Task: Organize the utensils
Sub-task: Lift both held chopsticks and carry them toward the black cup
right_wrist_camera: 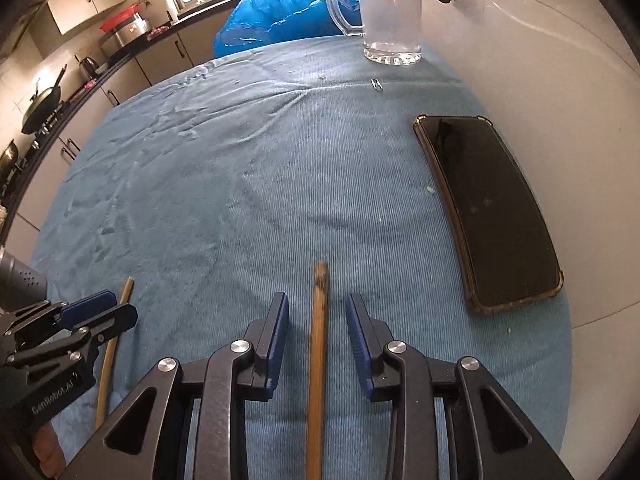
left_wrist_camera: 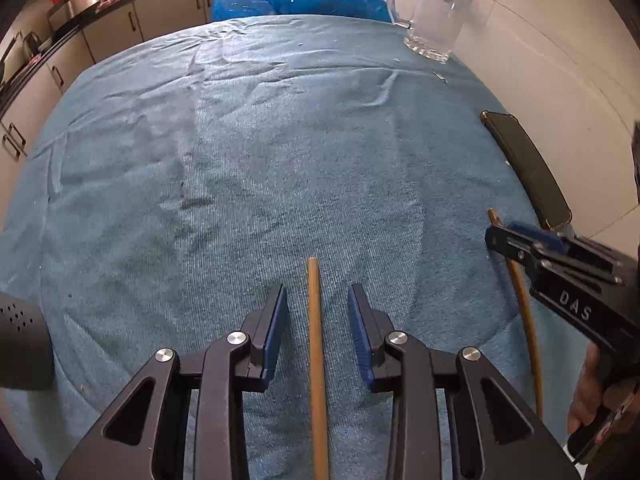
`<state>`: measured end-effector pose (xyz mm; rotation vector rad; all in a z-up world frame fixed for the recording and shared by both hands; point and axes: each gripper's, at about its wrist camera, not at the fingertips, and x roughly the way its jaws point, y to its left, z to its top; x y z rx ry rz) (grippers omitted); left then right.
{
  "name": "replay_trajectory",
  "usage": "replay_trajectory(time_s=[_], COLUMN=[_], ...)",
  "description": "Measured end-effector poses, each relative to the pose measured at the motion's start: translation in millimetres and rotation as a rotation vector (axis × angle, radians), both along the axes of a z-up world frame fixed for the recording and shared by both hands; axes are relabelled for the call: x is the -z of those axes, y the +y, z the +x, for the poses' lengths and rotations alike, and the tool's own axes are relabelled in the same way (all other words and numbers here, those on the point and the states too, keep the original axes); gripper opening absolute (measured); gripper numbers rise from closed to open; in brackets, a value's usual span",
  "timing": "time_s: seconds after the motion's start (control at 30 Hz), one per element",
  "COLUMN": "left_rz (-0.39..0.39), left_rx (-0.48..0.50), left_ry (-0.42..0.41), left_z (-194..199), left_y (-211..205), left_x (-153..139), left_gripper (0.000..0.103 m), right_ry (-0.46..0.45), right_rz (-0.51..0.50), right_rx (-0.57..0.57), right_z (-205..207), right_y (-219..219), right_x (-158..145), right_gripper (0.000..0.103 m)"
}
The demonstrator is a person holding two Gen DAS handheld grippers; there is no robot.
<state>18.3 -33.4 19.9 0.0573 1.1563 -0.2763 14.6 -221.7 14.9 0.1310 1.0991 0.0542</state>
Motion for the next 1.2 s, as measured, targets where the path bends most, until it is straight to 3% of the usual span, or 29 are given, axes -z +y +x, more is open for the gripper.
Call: replay_trajectory(time_s=[0.13,0.23,0.27,0.3,0.33,0.47,0.73,1.2], left_rz=[0.018,0.039,0.047,0.062,0.056,-0.07,-0.178,-0.151], left_rx=[0.028,0.047,0.048,0.045,0.039,-0.022,-0.071,-0.097], left_ry=[-0.014,-0.022,-0.024,-0.03,-0.028,-0.01,-0.063,-0.277], left_z=[-1,-1,-2,-2,-1,-3,-30,-86], left_y=[-2,-6,-6,-6,-3,18,46,56], left_x=[1,2,2,1,1,-3,-31,-94], left_gripper=[0.03,0.029,0.026,0.011,0.005,0.005,0.005,0.005], right_ry=[0.016,0.002,-0.003,-0.007,-0.009,-0.03,-0.113,-0.312], right_rz=[-0.05,-0.091,-0.096,-0.104,-0.106,-0.072,0.057,0.16], right_rx=[0.013,0.02,0.02,0.02,0.02,0.009,0.014,-0.007], right_z=[8,8,8,8,8,6,-13,-63], right_y=[6,11,11,12,12,11,7,13], right_x=[0,1,1,1,1,1,-19,-81], right_gripper=[0.031,0.018,0.013,0.01,0.008,0.008,0.007,0.007])
